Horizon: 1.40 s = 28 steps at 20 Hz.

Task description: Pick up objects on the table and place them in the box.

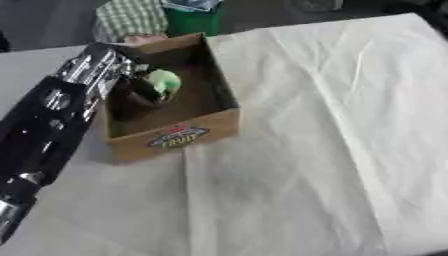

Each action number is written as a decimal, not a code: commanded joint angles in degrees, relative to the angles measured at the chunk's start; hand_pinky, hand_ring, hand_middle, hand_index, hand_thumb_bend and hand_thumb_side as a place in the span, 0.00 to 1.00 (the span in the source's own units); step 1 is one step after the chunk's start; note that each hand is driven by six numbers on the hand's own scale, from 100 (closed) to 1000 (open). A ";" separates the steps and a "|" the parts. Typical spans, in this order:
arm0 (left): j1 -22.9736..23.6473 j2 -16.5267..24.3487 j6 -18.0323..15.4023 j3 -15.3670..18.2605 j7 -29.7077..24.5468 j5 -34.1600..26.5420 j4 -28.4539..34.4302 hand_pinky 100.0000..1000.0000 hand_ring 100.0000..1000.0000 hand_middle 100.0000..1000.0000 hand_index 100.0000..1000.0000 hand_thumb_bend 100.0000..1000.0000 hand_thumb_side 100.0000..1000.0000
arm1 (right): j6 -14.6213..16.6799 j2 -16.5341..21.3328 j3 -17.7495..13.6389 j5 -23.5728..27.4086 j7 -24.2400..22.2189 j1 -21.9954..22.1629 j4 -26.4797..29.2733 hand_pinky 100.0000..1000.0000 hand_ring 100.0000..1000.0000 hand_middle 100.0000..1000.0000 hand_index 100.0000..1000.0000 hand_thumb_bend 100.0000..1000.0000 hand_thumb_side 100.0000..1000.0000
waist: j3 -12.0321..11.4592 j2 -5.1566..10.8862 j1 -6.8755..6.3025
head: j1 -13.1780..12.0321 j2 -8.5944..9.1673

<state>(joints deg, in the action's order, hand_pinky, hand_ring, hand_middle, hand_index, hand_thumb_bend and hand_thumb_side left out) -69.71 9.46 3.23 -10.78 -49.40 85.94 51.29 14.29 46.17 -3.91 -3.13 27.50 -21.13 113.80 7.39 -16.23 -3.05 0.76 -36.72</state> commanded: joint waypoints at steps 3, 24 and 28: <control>-1.79 1.58 1.46 1.43 3.91 -1.04 4.26 0.73 0.91 0.86 1.00 1.00 1.00 | -0.36 1.69 -0.73 0.14 0.04 -0.54 0.79 0.83 0.75 0.77 0.90 0.00 0.68 | -0.07 1.48 0.63 | -0.08 0.06; 16.13 13.76 8.41 10.12 73.84 -85.43 58.87 0.69 0.65 0.58 0.72 0.00 0.79 | 0.62 1.85 -2.48 0.22 2.99 0.54 0.79 0.83 0.75 0.77 0.90 0.00 0.66 | -4.22 1.87 1.37 | 1.07 -2.25; 22.20 15.17 -1.16 11.22 80.05 -91.10 62.97 0.69 0.65 0.55 0.71 0.00 0.78 | 1.38 1.30 -2.82 0.66 2.81 0.00 0.79 0.83 0.76 0.78 0.89 0.00 0.65 | -4.46 1.47 1.26 | -0.32 -2.64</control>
<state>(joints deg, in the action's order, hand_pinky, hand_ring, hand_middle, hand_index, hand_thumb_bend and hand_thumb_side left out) -47.02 22.80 4.69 -0.45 28.73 -3.15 112.42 15.34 46.45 -5.73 -2.94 30.30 -20.43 113.80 2.98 -15.65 -2.00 0.95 -38.78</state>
